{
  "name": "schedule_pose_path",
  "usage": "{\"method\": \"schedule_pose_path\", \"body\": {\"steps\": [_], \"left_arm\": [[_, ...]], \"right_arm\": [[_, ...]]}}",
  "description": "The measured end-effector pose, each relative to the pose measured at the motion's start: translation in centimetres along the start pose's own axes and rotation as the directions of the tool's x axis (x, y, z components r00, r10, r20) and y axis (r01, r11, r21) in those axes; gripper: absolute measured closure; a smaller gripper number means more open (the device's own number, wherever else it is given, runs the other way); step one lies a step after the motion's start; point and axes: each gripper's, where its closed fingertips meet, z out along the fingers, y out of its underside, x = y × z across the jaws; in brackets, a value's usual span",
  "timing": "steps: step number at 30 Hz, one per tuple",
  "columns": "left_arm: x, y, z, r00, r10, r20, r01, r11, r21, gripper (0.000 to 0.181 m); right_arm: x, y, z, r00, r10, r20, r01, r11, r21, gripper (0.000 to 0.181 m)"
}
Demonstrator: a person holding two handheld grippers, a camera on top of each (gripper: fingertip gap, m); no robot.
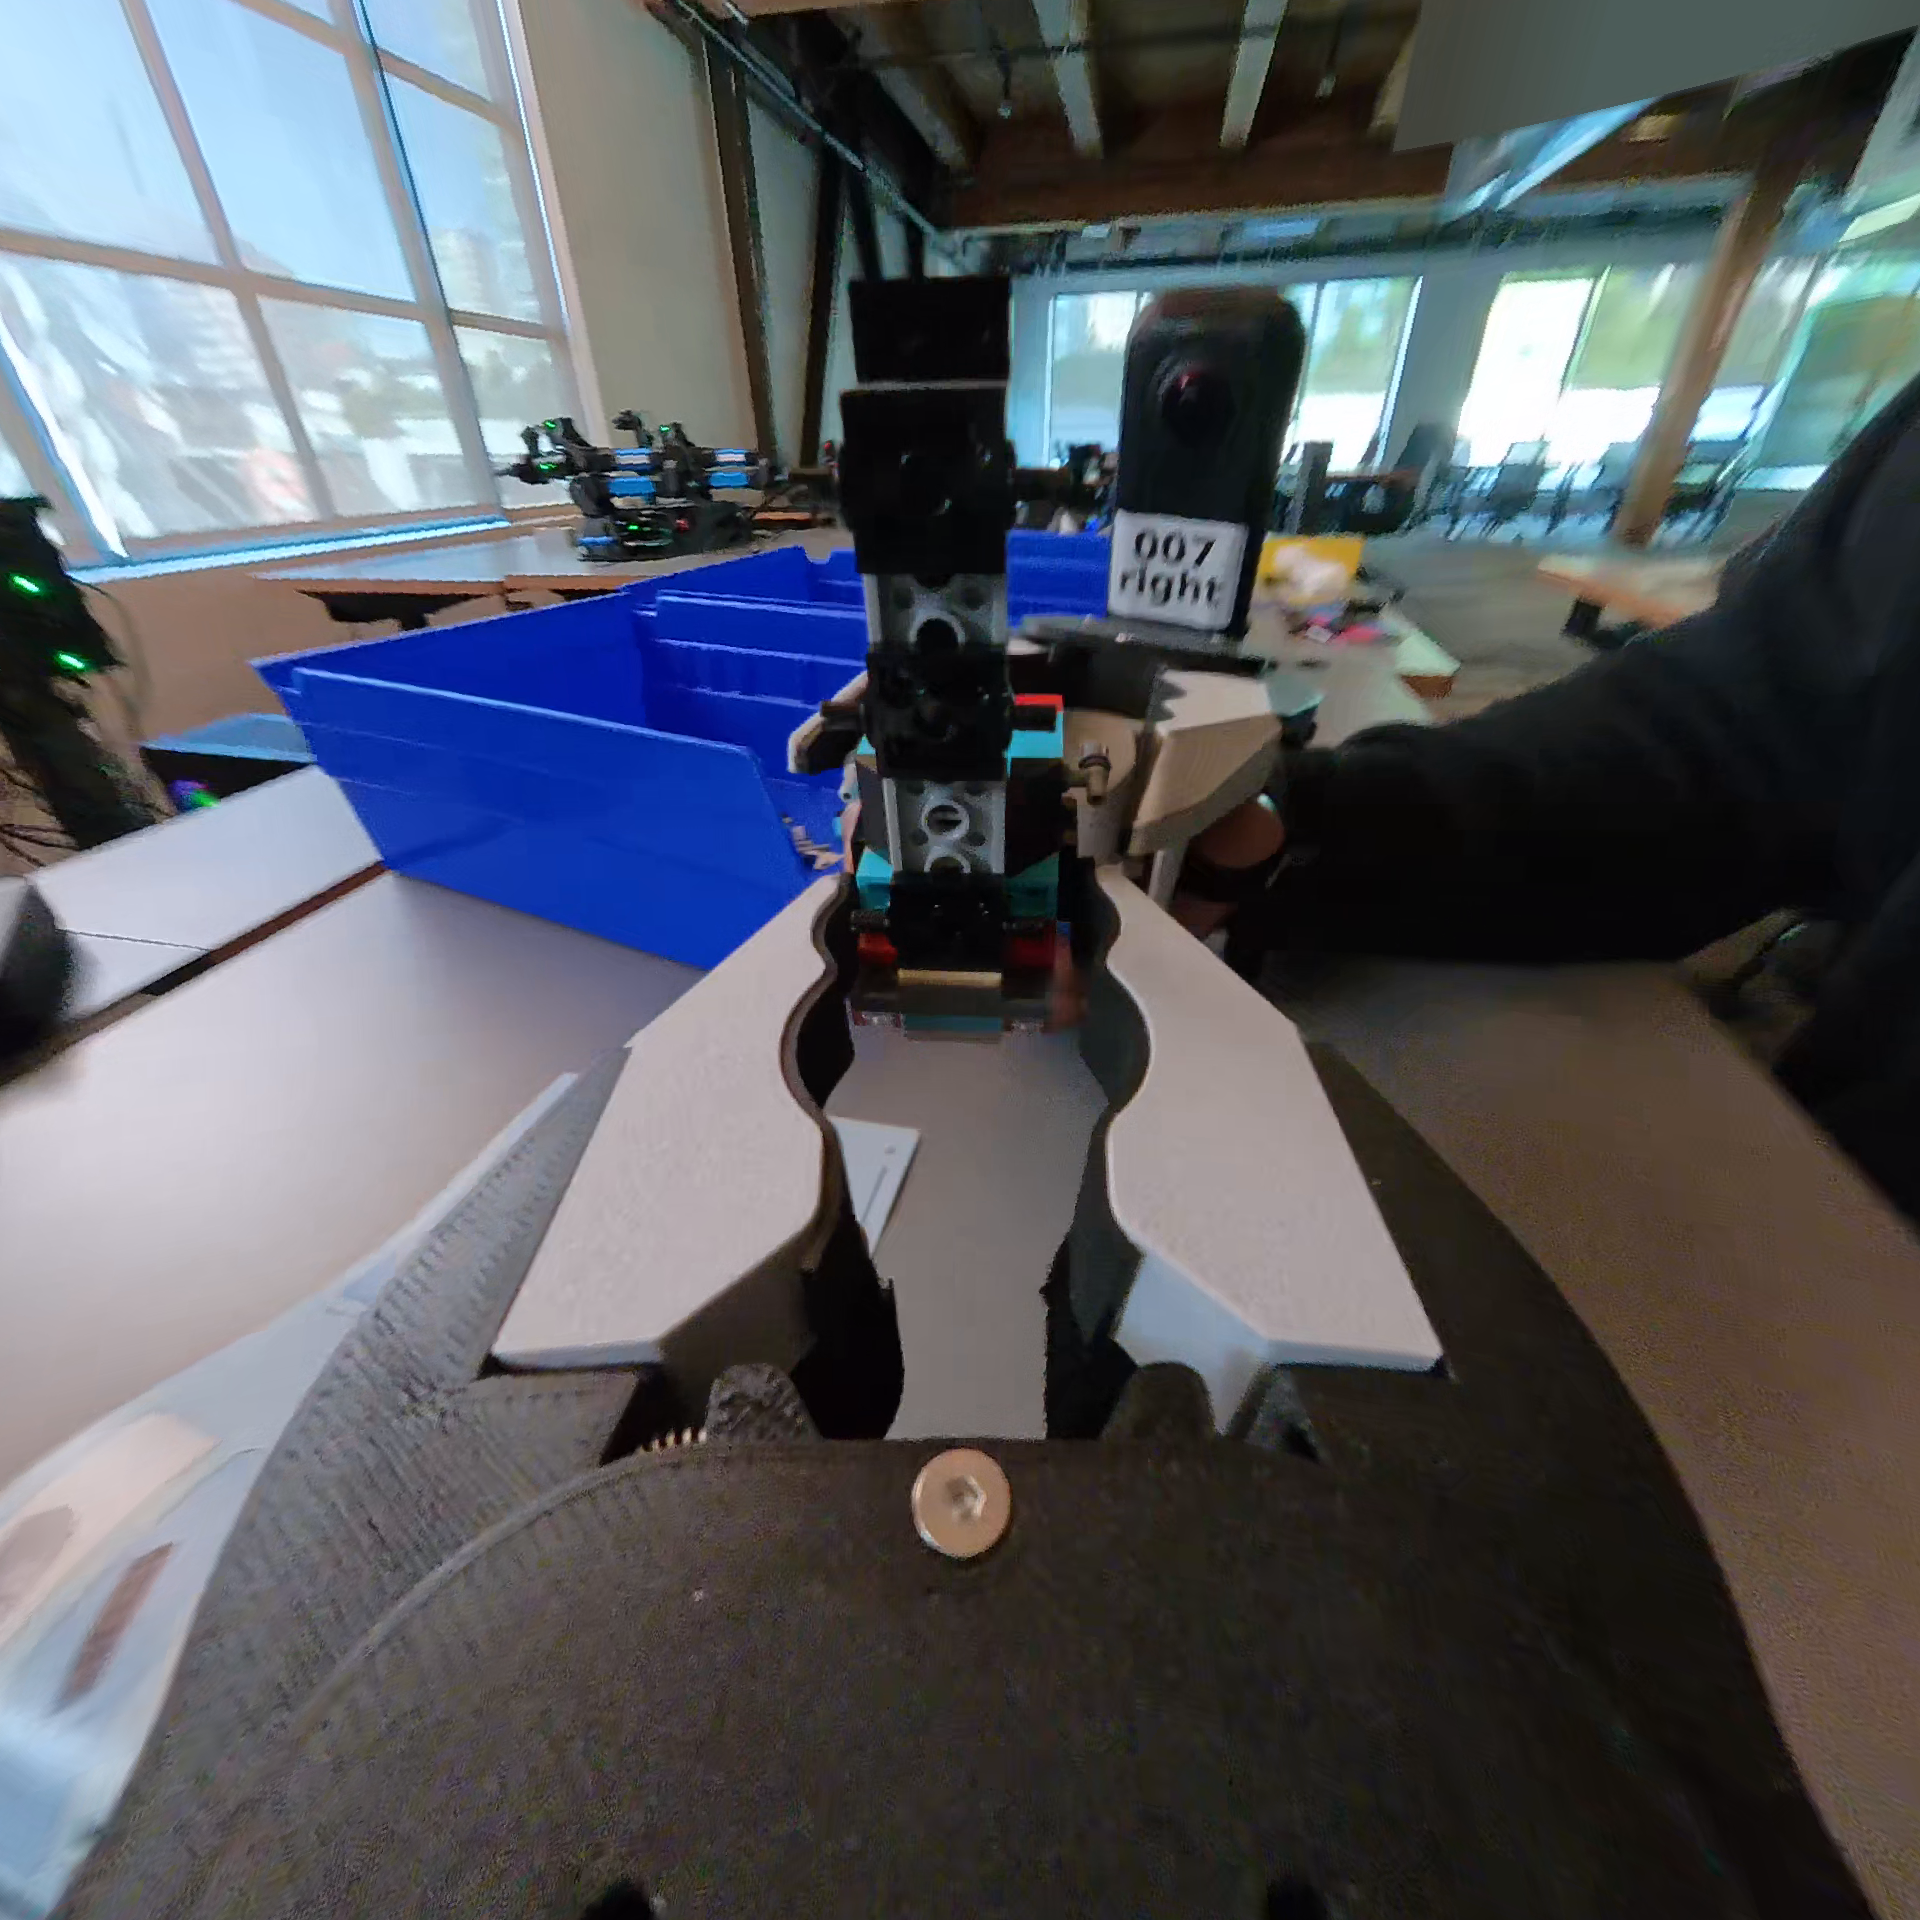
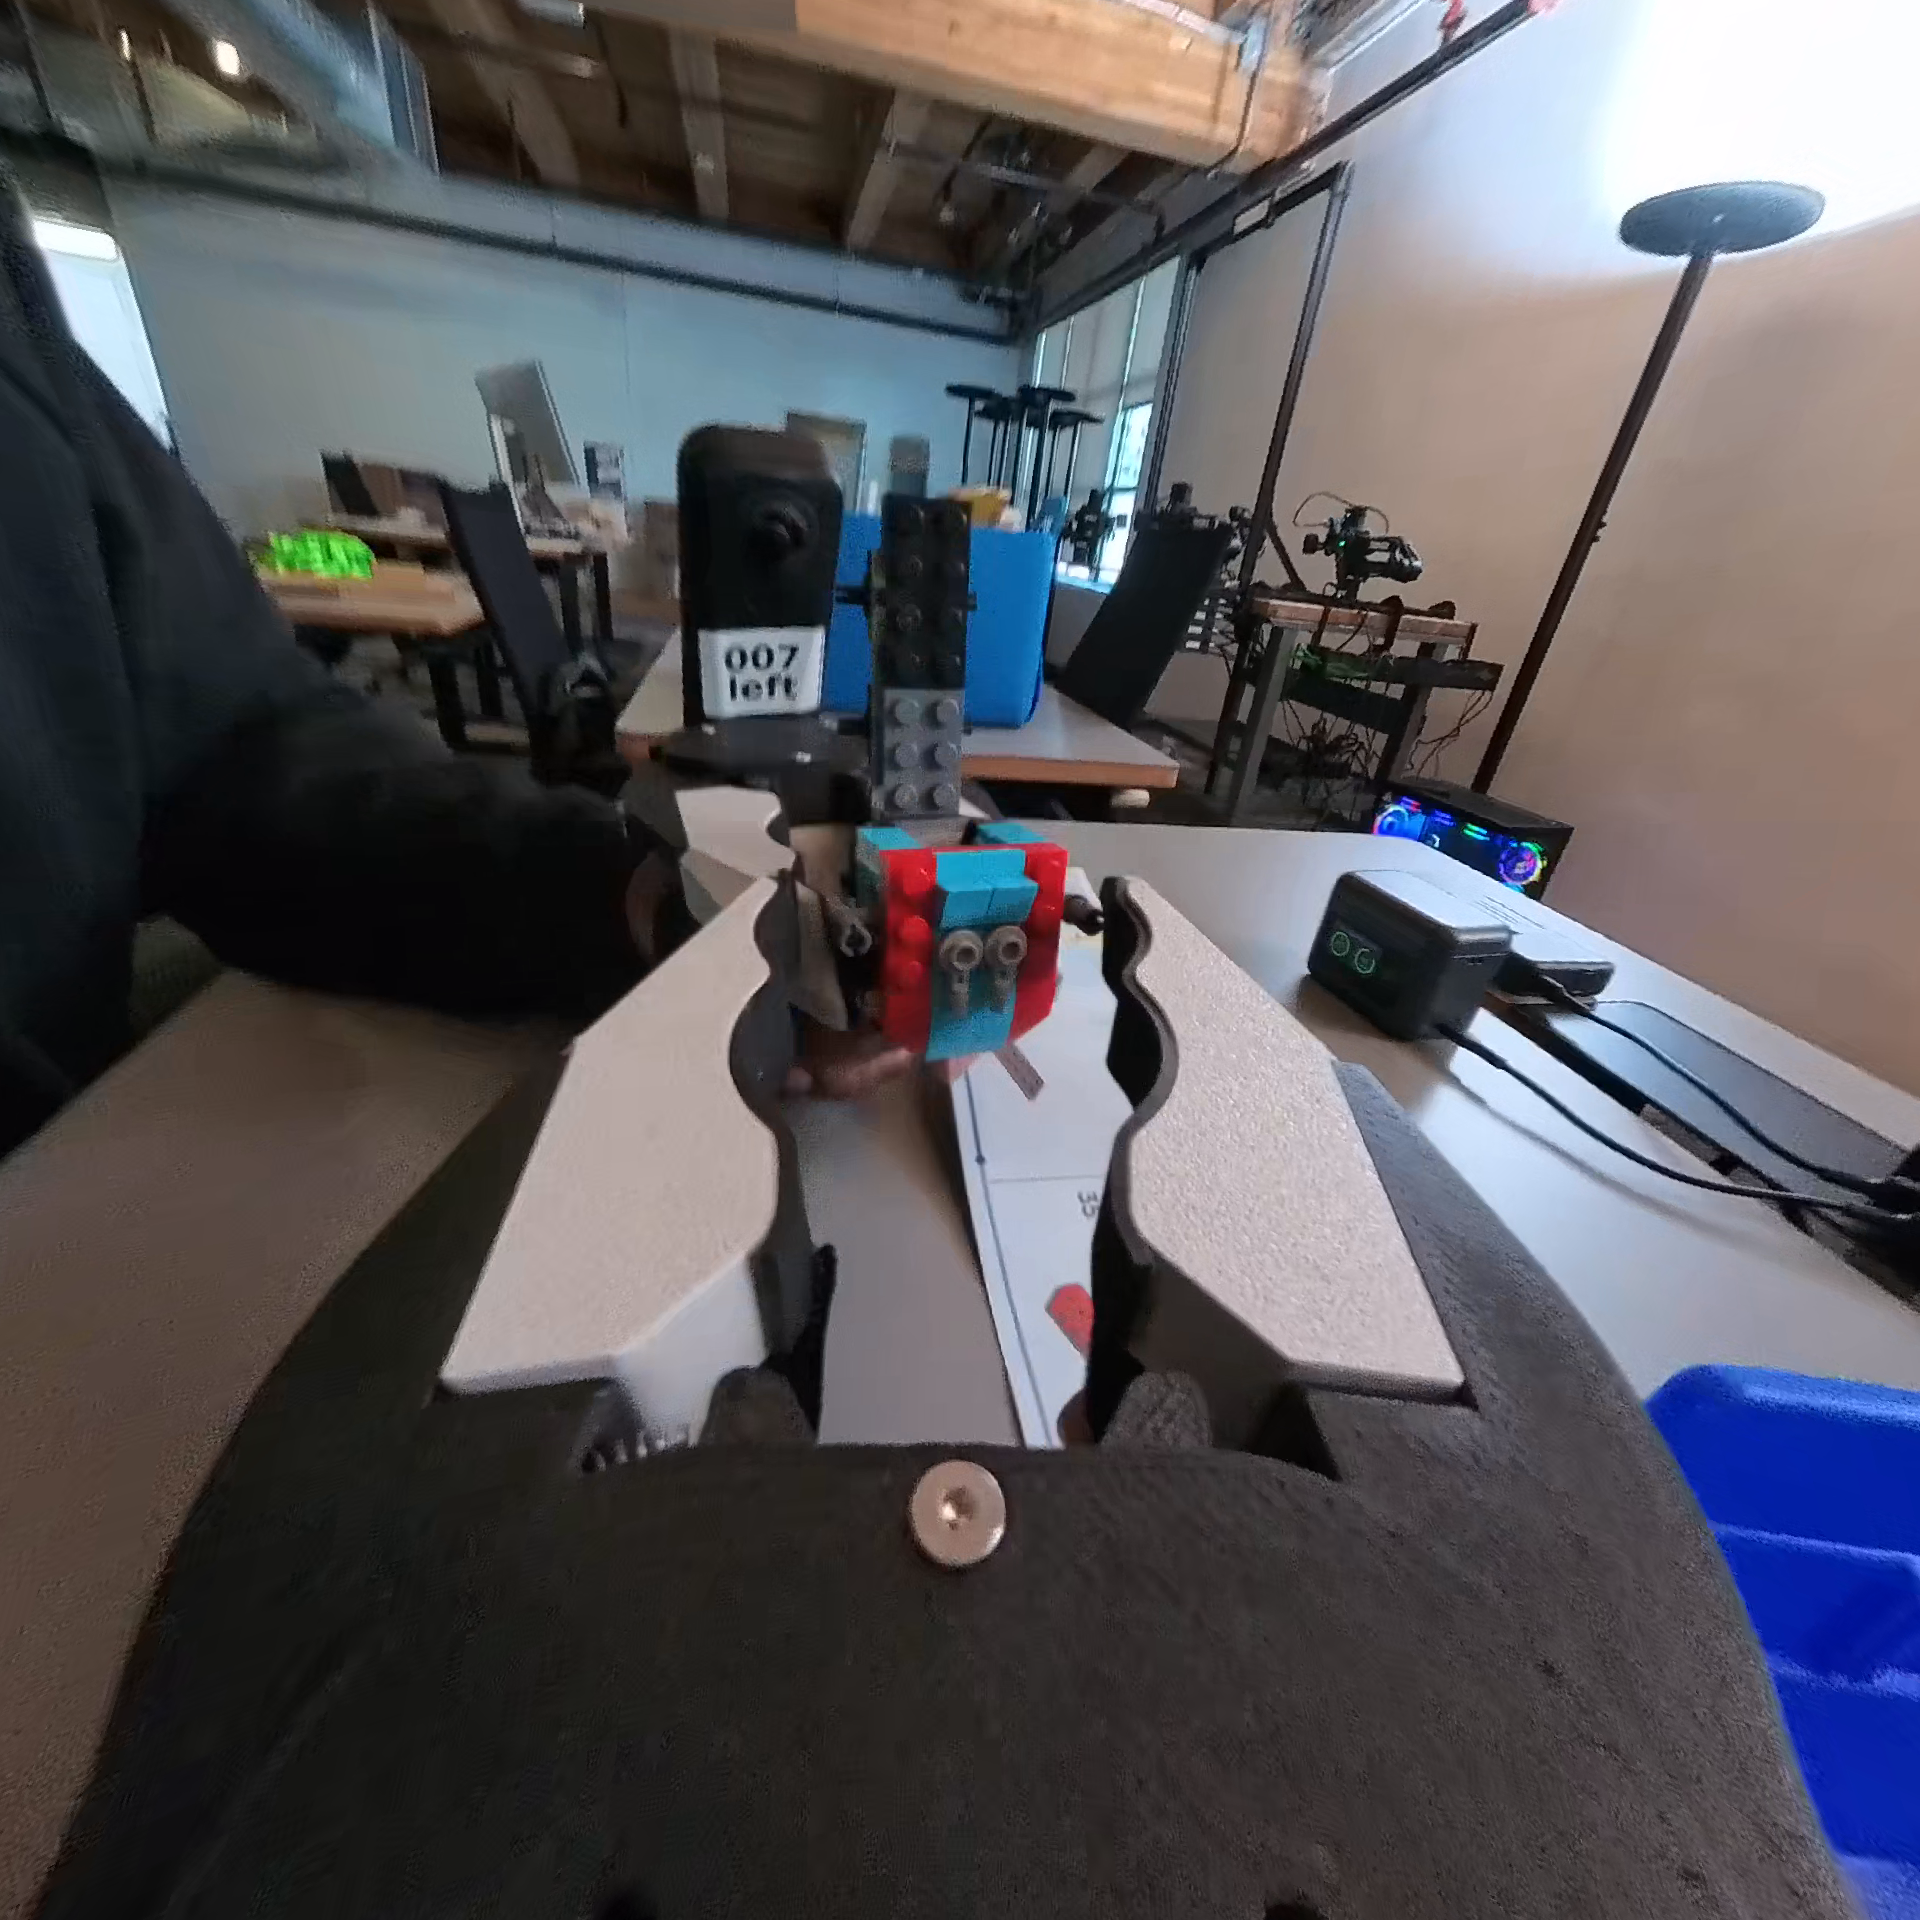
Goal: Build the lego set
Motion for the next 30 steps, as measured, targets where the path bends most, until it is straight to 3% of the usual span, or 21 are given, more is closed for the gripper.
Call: {"method": "schedule_pose_path", "body": {"steps": [8,30], "left_arm": [[0.9,1.9,0.0,0.975,0.219,-0.026,-0.221,0.968,-0.119,0.140],[2.2,1.9,0.0,0.957,0.281,-0.069,-0.286,0.953,-0.096,0.140]], "right_arm": [[-1.5,1.6,-0.3,0.971,-0.231,0.057,0.237,0.958,-0.163,0.119],[-2.7,1.6,-0.6,0.957,-0.262,0.123,0.281,0.943,-0.177,0.128]]}}
